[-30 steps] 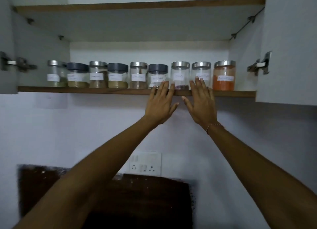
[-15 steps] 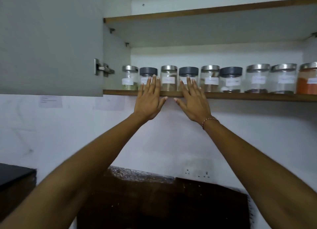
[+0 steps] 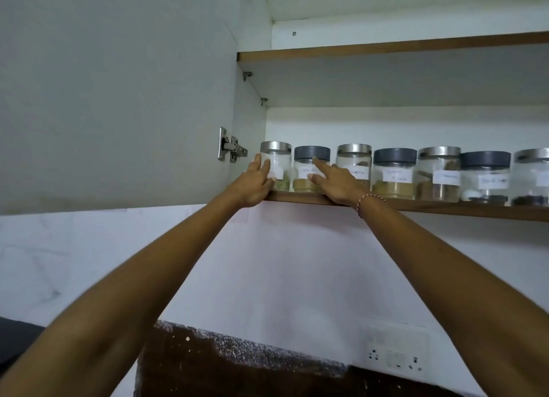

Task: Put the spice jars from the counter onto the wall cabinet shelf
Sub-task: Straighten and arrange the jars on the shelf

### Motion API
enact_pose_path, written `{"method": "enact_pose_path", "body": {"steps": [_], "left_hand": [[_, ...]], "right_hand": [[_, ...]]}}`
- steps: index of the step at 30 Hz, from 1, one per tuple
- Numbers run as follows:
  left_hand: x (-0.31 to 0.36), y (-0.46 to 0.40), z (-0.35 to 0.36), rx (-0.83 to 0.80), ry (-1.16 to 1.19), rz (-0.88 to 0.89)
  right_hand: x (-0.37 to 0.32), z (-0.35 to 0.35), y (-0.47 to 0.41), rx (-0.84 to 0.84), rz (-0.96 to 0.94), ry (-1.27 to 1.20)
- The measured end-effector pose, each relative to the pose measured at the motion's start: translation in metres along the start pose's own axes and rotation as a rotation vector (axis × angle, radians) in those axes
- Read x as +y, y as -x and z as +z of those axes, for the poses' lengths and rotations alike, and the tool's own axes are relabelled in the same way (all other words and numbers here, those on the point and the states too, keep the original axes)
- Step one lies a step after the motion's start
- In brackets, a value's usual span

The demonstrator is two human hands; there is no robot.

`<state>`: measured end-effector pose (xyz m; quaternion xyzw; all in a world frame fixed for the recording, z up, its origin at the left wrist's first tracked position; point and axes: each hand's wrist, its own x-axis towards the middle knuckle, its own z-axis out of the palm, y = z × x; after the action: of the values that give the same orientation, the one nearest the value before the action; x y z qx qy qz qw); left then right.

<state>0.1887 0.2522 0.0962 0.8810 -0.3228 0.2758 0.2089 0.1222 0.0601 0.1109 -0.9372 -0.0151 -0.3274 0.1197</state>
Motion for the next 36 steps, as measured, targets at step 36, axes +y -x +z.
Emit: {"method": "enact_pose_path", "body": {"steps": [36], "left_hand": [[-0.033,-0.131,0.032,-0.42,-0.311,-0.178]], "right_hand": [[0.022,0.039,-0.132,-0.479,0.289,0.015]]}}
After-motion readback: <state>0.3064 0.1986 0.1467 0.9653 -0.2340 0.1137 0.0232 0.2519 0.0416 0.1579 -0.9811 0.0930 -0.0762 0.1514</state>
